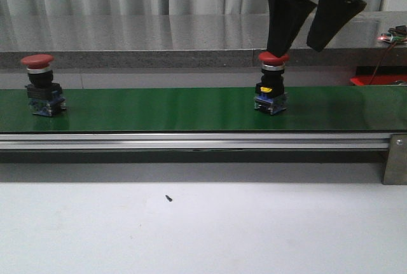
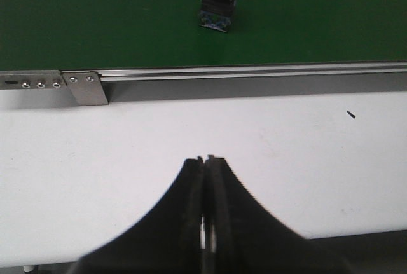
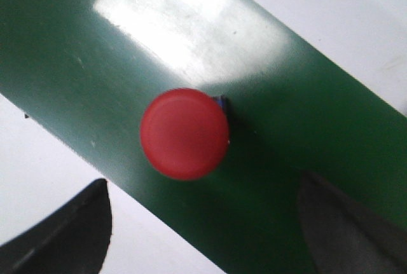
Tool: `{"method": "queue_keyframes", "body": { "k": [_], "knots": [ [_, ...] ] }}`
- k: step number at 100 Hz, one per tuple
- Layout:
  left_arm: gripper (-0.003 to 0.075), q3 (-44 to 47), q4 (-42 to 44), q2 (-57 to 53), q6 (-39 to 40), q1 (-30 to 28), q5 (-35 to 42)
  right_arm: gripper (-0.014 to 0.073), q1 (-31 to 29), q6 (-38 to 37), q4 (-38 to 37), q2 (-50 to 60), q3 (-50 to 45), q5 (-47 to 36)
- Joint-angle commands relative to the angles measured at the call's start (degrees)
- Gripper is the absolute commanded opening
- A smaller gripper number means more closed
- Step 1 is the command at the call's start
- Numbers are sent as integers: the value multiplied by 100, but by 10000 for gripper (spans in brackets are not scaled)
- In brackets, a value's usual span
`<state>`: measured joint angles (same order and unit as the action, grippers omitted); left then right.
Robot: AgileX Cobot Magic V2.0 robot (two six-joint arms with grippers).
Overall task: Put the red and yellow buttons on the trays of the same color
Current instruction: 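Grasp the red button with the right gripper and lift it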
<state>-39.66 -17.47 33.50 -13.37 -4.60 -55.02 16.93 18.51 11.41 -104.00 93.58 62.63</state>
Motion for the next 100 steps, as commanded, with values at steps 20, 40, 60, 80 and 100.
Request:
{"method": "queue_keyframes", "body": {
  "k": [20, 40, 60, 80, 100],
  "knots": [
    [-20, -153, -146, 9, 13, 46, 297, 593, -1, 154, 103, -69, 309, -234],
    [-20, -153, -146, 9, 13, 46, 297, 520, -8, 148, -322, -210, 309, -303],
    [-20, -153, -146, 9, 13, 46, 297, 171, -37, 135, -391, -264, 309, -233],
    [-20, -153, -146, 9, 13, 46, 297, 93, -142, 129, -385, 45, 309, -357],
    [-20, -153, -146, 9, 13, 46, 297, 93, -1004, -106, -385, 507, 304, -421]
  ]
}}
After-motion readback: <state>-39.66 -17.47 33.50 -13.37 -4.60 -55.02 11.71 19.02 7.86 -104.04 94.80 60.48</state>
